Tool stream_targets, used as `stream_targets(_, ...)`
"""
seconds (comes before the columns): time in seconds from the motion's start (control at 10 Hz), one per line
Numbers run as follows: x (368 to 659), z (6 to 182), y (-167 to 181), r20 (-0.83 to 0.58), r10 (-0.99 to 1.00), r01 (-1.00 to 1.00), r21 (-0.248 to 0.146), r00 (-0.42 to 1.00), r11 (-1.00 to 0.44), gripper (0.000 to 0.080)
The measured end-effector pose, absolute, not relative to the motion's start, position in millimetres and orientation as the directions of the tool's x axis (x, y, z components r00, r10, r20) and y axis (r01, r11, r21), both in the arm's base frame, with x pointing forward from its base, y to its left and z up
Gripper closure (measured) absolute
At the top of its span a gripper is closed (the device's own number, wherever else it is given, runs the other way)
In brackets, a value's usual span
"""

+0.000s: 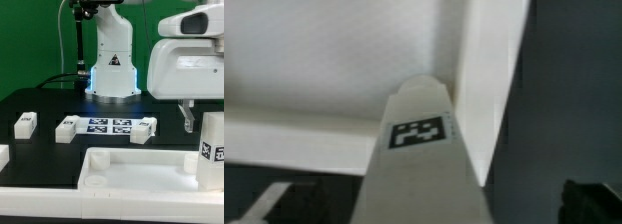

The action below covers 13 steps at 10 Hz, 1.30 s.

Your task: Assemble desk

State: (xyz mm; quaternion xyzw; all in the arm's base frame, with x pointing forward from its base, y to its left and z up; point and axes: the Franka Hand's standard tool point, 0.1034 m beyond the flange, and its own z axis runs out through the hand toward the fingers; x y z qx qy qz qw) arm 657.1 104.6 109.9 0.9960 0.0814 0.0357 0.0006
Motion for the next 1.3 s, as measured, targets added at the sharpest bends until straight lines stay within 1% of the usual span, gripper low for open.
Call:
stream_targets(0.1,657.3,110.2,104.5,0.070,0.233,0.233,0.013,0.970,-0.972,0.0151)
stream_targets(0.3,657.5,111.0,102.2,0.063,0.301,0.301,0.015,0.951,-0.953,0.0151)
stream_targets(0.4,657.4,111.0,102.7,0.063,0.298,0.298,0.015,0.952,-0.954,0.0266)
stream_targets(0.5,657.4,111.0,102.5,0.063,0.298,0.298,0.015,0.952,-0.954,0.0399)
stream_targets(0.6,657.7,111.1,101.7,0.064,0.297,0.297,0.016,0.953,-0.955,0.0511)
stream_targets(0.9,657.7,111.1,101.7,0.064,0.283,0.283,0.015,0.957,-0.959,0.0511)
stream_targets(1.0,657.8,111.1,101.7,0.065,0.211,0.211,0.009,0.975,-0.977,0.0511)
stream_targets(1.2,657.7,110.4,100.6,0.078,-0.066,-0.065,-0.022,0.995,-0.998,0.0511)
stream_targets(1.3,658.0,110.1,100.1,0.083,-0.162,-0.159,-0.034,0.983,-0.987,0.0511)
